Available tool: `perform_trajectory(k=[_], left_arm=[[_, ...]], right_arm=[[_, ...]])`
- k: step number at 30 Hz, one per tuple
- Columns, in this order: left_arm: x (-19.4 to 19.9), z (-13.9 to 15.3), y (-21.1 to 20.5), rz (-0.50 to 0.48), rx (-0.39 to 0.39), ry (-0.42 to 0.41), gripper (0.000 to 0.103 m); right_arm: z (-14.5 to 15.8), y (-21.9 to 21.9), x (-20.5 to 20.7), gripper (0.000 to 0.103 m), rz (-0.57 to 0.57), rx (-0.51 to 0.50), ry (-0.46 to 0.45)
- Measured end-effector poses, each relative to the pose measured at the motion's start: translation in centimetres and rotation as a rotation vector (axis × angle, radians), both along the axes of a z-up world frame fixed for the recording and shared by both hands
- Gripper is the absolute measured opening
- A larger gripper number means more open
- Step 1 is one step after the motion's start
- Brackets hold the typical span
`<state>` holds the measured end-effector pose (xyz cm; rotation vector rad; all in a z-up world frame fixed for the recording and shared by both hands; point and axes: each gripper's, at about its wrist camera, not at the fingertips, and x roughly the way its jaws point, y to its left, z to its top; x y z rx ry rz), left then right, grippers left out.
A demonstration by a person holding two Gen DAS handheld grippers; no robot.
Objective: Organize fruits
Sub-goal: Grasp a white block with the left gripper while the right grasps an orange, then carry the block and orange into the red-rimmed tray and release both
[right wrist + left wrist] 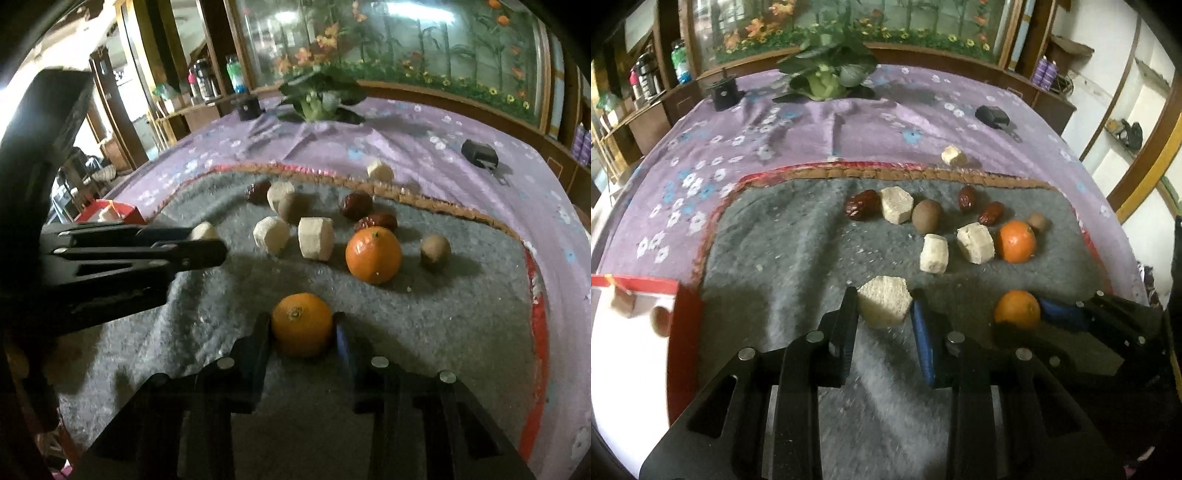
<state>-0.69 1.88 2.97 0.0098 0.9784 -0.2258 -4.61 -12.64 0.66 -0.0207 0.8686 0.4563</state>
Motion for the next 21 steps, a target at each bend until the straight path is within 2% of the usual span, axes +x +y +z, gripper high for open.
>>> perform_trajectory(k=[7, 13, 21], left_arm=[[-2.1, 2.0, 2.2, 0.052, -0.024, -0.034, 0.027], [-4.1, 3.7, 5.2, 0.103, -0.001, -0.07, 0.027], [-6.0, 5.0, 10.2, 0.203, 0.03, -0.108, 0.027]], right_arm=[[2.0, 0.5, -1.7, 0.032, 0.0, 0.027, -0.032], [4.2, 3.7, -3.1, 0.032, 0.071, 0.066, -0.064], [5.6, 8.9, -3.2, 0.032, 0.159, 0.117, -0.062]])
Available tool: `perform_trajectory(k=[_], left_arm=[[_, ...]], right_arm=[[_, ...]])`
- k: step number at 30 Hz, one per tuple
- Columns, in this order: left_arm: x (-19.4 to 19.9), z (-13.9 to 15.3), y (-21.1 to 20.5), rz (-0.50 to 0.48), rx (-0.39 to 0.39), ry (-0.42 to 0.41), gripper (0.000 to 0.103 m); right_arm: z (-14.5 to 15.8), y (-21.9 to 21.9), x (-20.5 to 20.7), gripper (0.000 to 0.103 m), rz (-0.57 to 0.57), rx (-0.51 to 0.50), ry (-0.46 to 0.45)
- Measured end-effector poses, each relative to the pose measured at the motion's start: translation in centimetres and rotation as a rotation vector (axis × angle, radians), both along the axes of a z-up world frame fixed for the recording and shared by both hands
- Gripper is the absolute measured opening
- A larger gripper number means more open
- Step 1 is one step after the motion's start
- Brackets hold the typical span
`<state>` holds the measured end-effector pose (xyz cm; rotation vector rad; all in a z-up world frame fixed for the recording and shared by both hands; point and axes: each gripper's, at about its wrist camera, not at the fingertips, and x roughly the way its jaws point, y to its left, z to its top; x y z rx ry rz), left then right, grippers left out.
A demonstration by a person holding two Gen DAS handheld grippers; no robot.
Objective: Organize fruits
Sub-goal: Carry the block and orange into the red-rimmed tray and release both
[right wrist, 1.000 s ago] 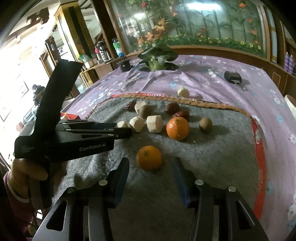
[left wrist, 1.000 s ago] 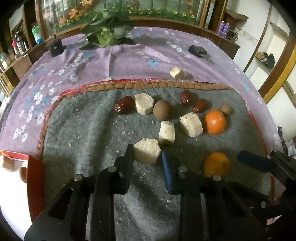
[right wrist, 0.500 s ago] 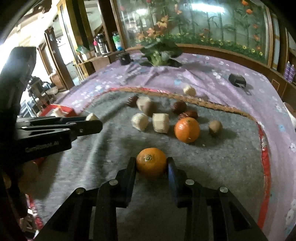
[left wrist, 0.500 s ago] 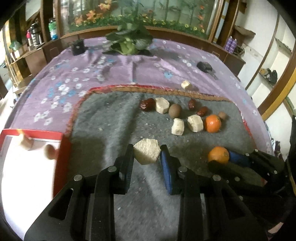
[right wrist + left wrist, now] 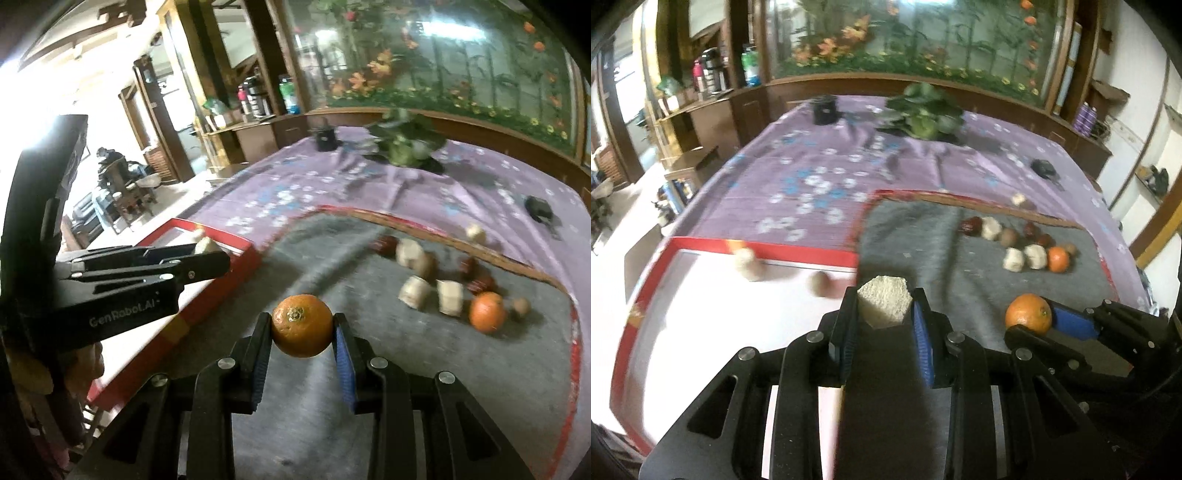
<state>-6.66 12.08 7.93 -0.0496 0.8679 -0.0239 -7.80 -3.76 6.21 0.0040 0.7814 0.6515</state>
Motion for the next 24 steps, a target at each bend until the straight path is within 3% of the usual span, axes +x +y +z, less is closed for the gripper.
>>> perform_trajectory(k=[12, 24], left_arm=[[-1.0, -0.7, 9.5, 0.16, 0.005, 0.034, 0.028], [0.2, -3.6, 12.2, 0.198, -0.01, 0.107, 0.028]], right_arm=[[1.0, 9.6, 0.8, 0.032, 0.169, -0.003, -0.002], [-2.1, 16.1, 3.7, 0.032, 0.248, -0.067, 0.07]])
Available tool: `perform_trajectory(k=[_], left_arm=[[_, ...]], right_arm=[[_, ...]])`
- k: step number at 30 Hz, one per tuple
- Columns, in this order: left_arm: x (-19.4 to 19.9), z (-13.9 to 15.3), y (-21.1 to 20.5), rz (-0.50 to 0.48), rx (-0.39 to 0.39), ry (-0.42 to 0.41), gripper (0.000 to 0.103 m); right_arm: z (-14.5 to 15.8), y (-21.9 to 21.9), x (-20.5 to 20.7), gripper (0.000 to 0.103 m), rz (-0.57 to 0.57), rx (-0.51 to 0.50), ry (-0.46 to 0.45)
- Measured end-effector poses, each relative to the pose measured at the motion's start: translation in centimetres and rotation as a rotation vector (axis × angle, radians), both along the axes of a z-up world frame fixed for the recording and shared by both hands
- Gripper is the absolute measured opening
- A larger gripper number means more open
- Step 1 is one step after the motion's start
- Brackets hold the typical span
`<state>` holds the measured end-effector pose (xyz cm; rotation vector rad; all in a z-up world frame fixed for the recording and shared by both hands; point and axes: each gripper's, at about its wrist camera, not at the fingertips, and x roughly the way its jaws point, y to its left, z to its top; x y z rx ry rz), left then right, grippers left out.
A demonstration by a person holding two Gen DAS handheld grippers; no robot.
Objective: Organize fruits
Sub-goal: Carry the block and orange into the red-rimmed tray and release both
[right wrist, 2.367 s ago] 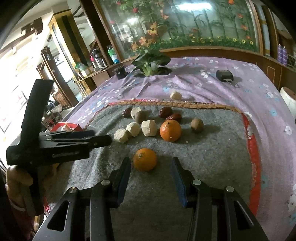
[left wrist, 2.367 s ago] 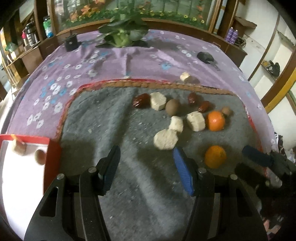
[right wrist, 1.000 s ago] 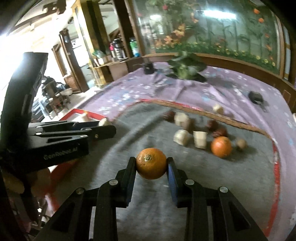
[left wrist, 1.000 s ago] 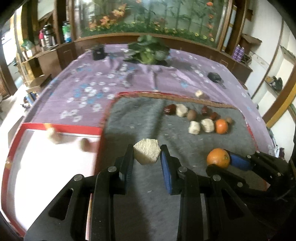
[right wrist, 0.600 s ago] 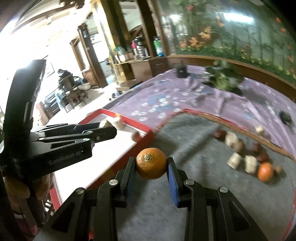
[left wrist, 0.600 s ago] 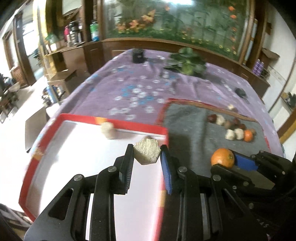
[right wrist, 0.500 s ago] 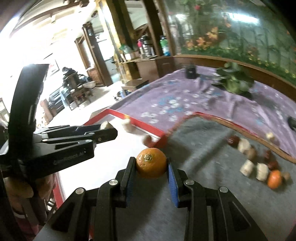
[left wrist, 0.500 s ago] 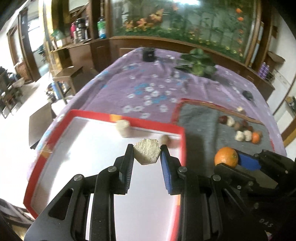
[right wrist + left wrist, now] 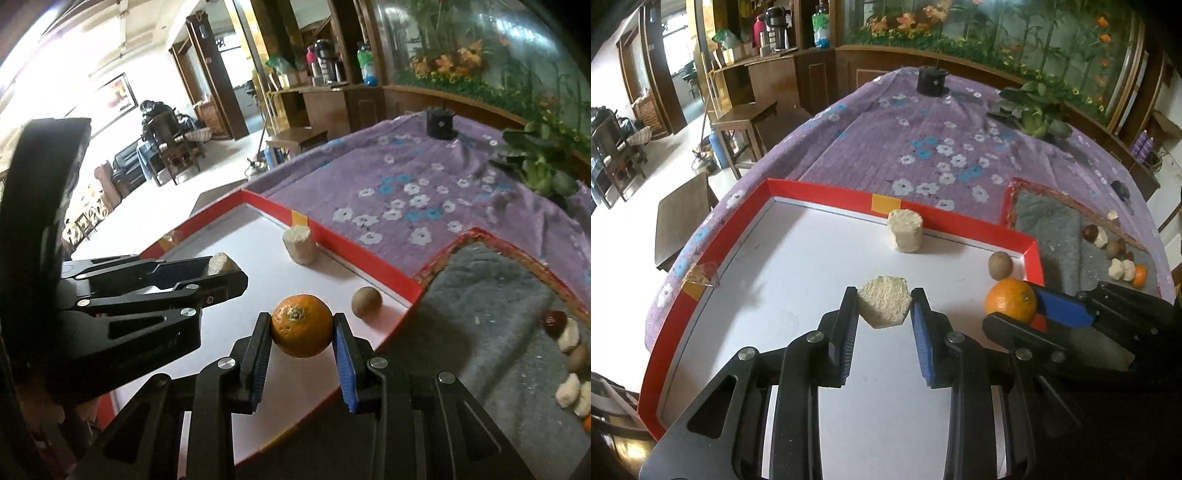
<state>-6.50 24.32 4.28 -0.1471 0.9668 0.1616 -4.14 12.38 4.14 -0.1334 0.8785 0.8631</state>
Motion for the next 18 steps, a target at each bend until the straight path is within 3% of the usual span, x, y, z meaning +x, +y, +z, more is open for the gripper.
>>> perform_trajectory(k=[10, 12, 14, 18], left_arm=[[0.3, -1.3, 0.5, 0.036, -0.035, 0.039, 0.028], [0.3, -1.3, 0.5, 0.046, -0.033, 0.046, 0.034], [0.2, -1.2, 0.7, 0.059, -0.039, 0.037, 0.057], [-0.3, -0.5, 0.8, 0.081, -0.029, 0.014, 0.061]], right_arm=[[-1.4, 1.0, 0.2, 0.032, 0.019, -0.051, -0.008], [-1.4, 1.2, 0.0, 0.033, 0.031, -0.062, -0.015], [-1.4, 1.2, -0.2, 0.034, 0.038, -0.061, -0.009], [-1.1, 0.7, -0.7, 0.043, 0.044, -0.03, -0.011]])
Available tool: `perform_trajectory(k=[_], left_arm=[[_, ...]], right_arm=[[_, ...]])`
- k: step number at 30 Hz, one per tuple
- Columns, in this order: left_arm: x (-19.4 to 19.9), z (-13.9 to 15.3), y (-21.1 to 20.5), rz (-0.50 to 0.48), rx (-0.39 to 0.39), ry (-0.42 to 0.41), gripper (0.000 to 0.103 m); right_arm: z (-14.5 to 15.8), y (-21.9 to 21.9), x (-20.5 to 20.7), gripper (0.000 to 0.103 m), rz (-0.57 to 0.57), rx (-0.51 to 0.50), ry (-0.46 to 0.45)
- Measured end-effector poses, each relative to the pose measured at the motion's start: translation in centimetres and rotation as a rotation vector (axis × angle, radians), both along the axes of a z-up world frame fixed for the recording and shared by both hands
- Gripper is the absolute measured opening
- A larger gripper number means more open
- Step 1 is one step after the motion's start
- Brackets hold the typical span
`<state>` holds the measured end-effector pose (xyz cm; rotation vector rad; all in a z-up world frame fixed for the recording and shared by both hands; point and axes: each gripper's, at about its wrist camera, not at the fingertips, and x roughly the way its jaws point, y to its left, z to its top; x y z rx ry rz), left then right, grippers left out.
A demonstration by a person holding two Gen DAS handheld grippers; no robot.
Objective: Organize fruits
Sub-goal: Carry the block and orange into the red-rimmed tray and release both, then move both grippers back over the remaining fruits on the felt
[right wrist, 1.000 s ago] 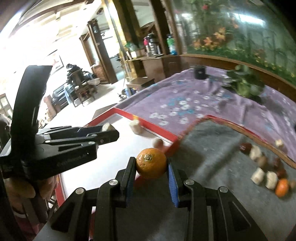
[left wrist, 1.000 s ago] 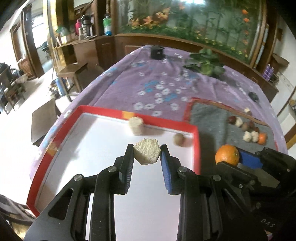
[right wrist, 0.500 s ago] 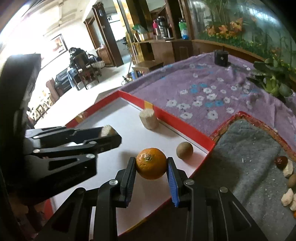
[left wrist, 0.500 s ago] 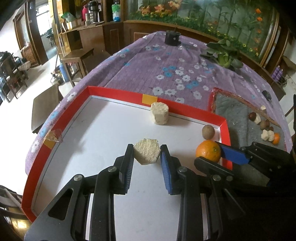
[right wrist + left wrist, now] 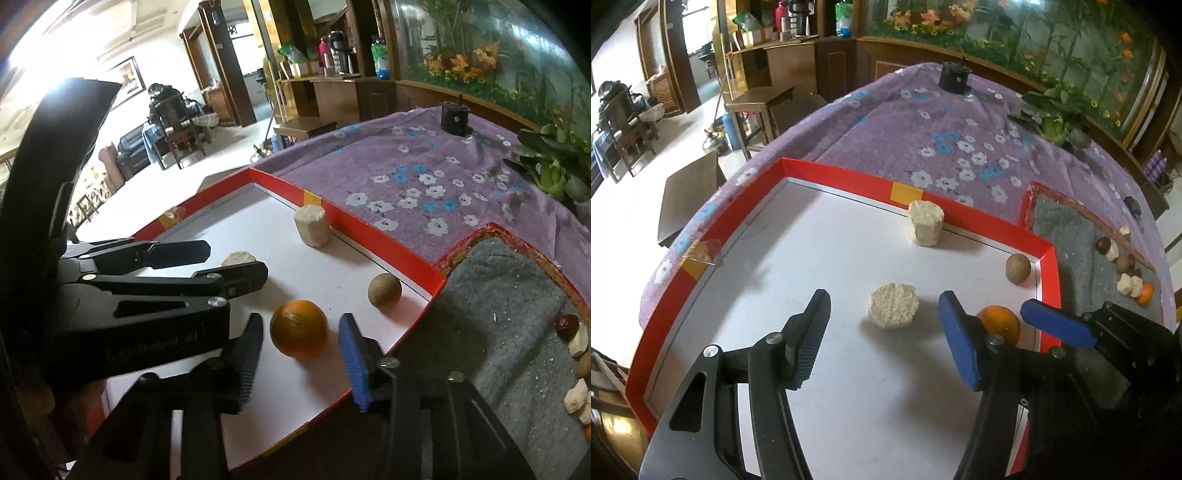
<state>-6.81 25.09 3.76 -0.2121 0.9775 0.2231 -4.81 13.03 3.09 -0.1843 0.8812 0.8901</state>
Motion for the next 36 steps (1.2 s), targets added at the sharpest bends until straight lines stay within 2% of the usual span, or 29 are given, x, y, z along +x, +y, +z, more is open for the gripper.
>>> perform_trajectory(k=[8, 16, 22, 36], left_arm=[[-0.6, 0.9, -1.1, 0.003, 0.022, -0.02, 0.061], [-0.9, 3.1, -4.9, -0.049, 0.055, -0.078, 0.061], [-0.4, 3.9, -9.4, -0.129, 0.044, -0.098, 0.061], [2.1, 2.7, -18.7, -0.3, -0.004, -0.073, 0.061]], right_arm=[[1.4, -2.1, -1.2, 0.043, -0.021, 0.025, -0.018], [3.3, -6.6, -2.7, 0.045, -0.093, 0.058, -0.074], [4.2, -10.9, -3.4, 0.048, -0.18, 0.062, -0.117], [2.8, -22.5, -2.5, 0.049, -0.45, 0.06, -0.098]])
